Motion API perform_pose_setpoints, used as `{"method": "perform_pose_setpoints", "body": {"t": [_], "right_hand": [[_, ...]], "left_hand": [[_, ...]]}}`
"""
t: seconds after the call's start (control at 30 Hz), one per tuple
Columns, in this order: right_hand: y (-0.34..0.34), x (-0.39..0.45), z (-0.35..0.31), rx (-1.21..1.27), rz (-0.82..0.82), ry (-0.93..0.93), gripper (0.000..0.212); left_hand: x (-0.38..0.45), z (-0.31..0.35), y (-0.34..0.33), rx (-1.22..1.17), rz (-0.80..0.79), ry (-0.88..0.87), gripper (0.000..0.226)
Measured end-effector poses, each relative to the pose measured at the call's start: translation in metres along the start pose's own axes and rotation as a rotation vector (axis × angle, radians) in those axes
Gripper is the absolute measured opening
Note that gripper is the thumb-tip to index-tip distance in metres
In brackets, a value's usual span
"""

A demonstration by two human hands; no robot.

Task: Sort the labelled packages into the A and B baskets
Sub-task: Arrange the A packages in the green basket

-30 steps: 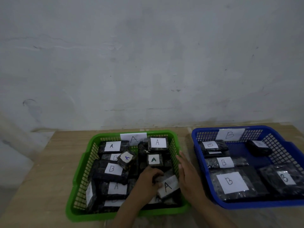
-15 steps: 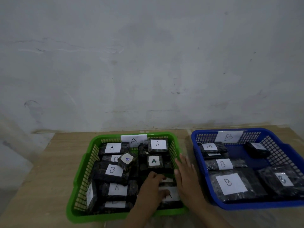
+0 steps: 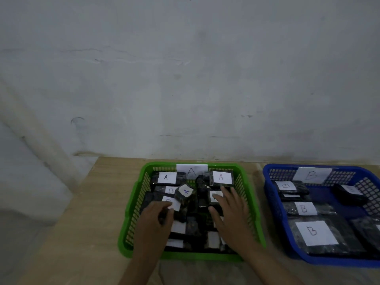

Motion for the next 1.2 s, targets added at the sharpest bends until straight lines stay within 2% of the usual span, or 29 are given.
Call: {"method": "perform_pose_setpoints", "body": {"t": [0.07,0.17,0.27,0.37,0.53,0.7,0.83,0.97,1.2], "right_hand": [[-0.010,0.015,-0.019,-0.016,-0.066,0.045,0.086],[-0.020,0.039,-0.040,-0.037,-0.140,0.082,0.045],[-0.031,0.054,-0.057,-0.047,-0.230,0.140,0.045],[-0.043,0.057,-0.062,-0.092,-0.320,0.139,0.044],[-0.042,0.044,-0.059,-0.010,-0.356,0.137,0.044],[-0.034,0.041,-0.062,-0.047,-0.248,0.267,0.040],[-0.032,0.035,-0.063,0.086,-0.214,0.331,0.035],[-0.020,0.025,-0.046,0.220,-0.189,0.276,0.030],[0.052,-0.001,0.024,0.103,0.232,0.058,0.026]], "left_hand": [[-0.002,-0.017,0.015,0.040,0.037,0.033,0.012],[-0.006,-0.038,0.028,0.076,0.047,0.071,0.013],[-0.008,-0.053,0.030,0.081,0.011,0.073,0.018],[-0.006,-0.051,0.026,0.080,-0.017,0.049,0.036],[0.007,-0.022,0.007,0.033,-0.034,-0.032,0.020],[0.027,-0.013,-0.034,0.075,-0.240,-0.011,0.041],[0.039,-0.015,-0.061,0.141,-0.408,0.088,0.051],[0.044,-0.005,-0.068,0.101,-0.439,0.046,0.046],[0.036,0.008,-0.069,-0.100,-0.445,-0.005,0.022]]}}
Point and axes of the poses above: each hand's wrist, its own x-axis towards the middle knuckle, its own y-axis out of the back of the hand, z = x × y, the point moved 9 cm from there along x, towards the middle knuckle, and after that the axes turned 9 degrees about -z, right-handed, at the moved point
